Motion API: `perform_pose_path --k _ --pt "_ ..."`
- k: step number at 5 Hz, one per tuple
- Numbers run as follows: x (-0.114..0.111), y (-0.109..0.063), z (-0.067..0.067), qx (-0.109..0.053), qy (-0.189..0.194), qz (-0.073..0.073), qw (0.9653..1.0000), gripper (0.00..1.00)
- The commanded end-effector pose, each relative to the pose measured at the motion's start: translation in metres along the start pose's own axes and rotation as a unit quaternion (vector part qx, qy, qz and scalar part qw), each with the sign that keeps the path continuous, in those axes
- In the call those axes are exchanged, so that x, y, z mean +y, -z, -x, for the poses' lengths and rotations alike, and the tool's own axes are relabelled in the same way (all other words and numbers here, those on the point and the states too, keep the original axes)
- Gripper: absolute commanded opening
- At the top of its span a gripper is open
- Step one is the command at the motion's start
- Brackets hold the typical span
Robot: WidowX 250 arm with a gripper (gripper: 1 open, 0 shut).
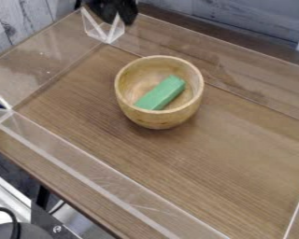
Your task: Put the green block in the brown bowl
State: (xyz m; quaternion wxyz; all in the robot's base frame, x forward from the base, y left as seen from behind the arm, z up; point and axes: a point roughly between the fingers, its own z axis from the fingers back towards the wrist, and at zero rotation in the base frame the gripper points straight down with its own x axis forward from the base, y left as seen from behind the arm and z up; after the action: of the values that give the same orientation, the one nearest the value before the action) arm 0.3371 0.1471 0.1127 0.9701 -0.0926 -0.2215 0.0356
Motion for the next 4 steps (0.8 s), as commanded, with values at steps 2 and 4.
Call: perform_pose_path --k 2,4 --pt "-0.021 -0.014 -0.009 -0.029 0.047 -0.002 0.9985 0.0" --pt "-0.056 -0.023 0.0 -0.032 0.073 -0.001 0.9968 0.0"
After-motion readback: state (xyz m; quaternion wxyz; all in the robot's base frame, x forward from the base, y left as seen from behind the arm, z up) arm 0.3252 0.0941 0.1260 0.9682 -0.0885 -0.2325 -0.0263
